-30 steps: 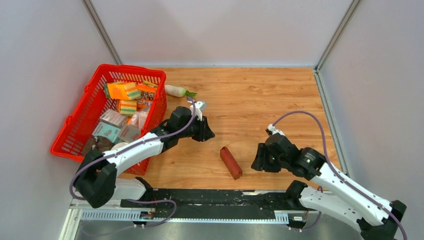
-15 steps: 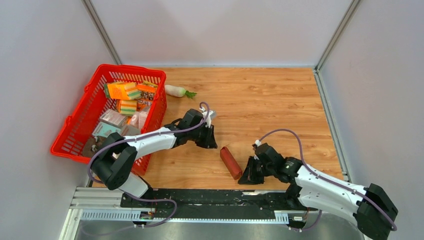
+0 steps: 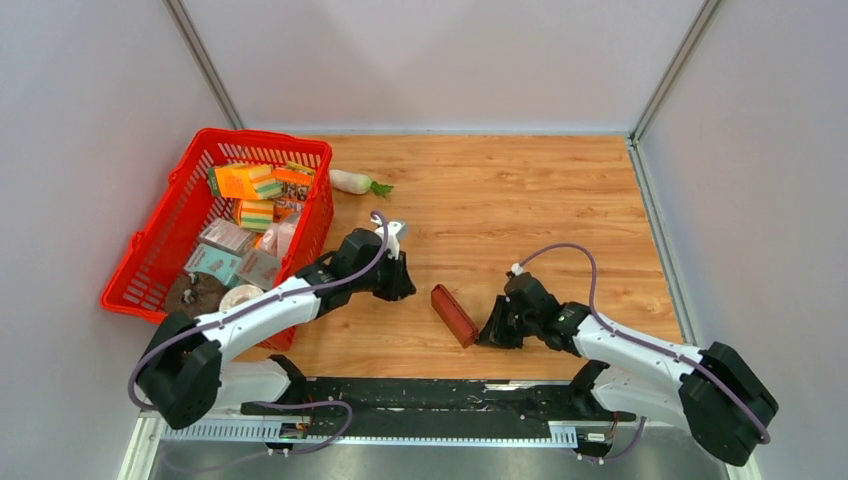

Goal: Fold the paper box

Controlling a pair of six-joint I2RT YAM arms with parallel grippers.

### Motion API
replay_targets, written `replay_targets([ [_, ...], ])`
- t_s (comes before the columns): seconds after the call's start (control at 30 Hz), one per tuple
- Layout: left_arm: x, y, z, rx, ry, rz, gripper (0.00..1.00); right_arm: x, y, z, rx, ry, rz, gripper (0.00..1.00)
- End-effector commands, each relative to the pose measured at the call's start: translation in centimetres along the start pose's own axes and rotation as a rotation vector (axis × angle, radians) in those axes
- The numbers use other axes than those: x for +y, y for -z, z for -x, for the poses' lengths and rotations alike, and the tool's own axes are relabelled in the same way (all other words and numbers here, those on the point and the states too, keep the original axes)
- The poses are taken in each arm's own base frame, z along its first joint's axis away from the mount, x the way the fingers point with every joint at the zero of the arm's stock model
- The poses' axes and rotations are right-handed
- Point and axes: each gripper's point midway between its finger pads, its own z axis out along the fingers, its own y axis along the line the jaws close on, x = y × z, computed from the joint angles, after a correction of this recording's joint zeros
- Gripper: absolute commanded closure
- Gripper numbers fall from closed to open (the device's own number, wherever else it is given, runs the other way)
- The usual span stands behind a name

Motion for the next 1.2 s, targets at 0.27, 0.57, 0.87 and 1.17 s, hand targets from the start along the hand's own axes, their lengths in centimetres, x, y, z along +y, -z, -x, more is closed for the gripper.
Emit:
replay_targets([
  [0.27, 0.6, 3.1, 0.7, -0.115, -0.051, 0.036, 0.61, 5.5, 0.7, 10.6, -0.266, 0.233, -0.085, 0.86],
  [0.57, -0.8, 1.1, 3.8, -0.123, -0.198, -0.029, 0.65, -0.4, 5.3, 4.1, -0.066, 0.198, -0.308, 0.5],
  [0.87, 1.7, -2.2, 4.3, -0.014, -0.025, 0.05, 0.73, 3.3, 2.4, -4.4, 0.109, -0.024, 0.122, 0.88],
  [1.17, 0.3, -5.0, 4.4, 0.017, 0.032, -0.053, 0.7, 8.5, 0.3, -1.9, 0.015, -0.246, 0.417, 1.0],
])
